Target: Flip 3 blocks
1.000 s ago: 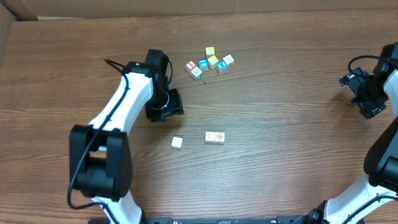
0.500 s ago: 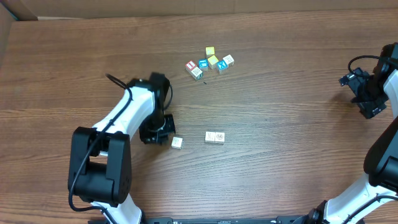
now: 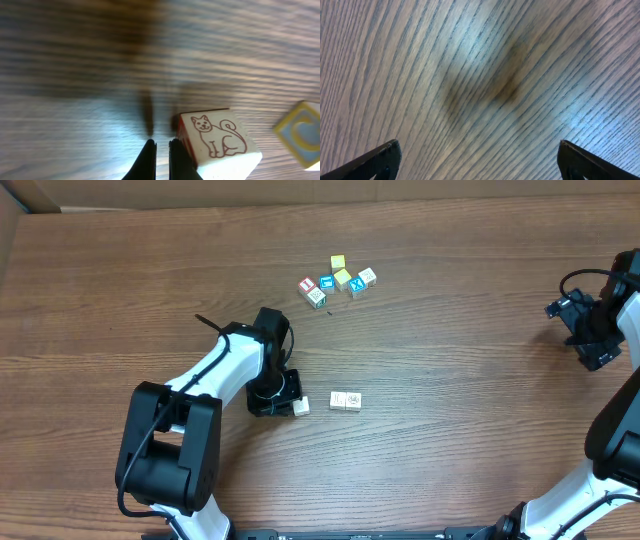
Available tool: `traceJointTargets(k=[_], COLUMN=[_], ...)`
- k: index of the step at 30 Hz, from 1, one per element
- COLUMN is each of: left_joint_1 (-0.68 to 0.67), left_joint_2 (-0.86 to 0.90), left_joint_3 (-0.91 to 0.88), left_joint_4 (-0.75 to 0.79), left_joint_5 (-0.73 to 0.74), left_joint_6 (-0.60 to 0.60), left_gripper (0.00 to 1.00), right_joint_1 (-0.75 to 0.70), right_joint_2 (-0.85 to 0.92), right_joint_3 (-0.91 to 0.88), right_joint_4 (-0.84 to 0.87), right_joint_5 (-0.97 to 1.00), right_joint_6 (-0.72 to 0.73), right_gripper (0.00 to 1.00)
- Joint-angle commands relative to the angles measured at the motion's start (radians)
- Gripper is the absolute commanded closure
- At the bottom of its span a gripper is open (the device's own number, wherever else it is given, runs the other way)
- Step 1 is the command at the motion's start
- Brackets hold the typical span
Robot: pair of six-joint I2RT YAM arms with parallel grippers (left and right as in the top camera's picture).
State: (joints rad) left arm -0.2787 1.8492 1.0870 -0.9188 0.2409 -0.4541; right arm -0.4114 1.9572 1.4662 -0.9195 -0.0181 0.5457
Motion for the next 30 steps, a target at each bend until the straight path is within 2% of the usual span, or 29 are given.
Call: traceJointTargets(k=[1,19,30], left_joint_1=[-0.01,-0.013,-0.015], left_joint_2=[-0.011,-0.011,-0.011], left_joint_3=[-0.007,-0.007,-0.007], left_joint_4=[0.026,0.117,0.025], left_joint_5=[0.037,0.068,-0.004], left_joint_6=[-0.022,-0.084,-0.076], left_gripper=[0.96,0.95,0.96], right_joint_1=[0.0,0.0,0.0], right_joint_2=[0.003,0.003,0.003], right_joint_3=[0.015,0.015,0.015], right_joint_4=[0.002,0.002,0.002], right_joint_5=[0.01,0.01,0.01], right_joint_6=[-0.003,-0.003,-0.003], right_gripper=[0.0,0.0,0.0])
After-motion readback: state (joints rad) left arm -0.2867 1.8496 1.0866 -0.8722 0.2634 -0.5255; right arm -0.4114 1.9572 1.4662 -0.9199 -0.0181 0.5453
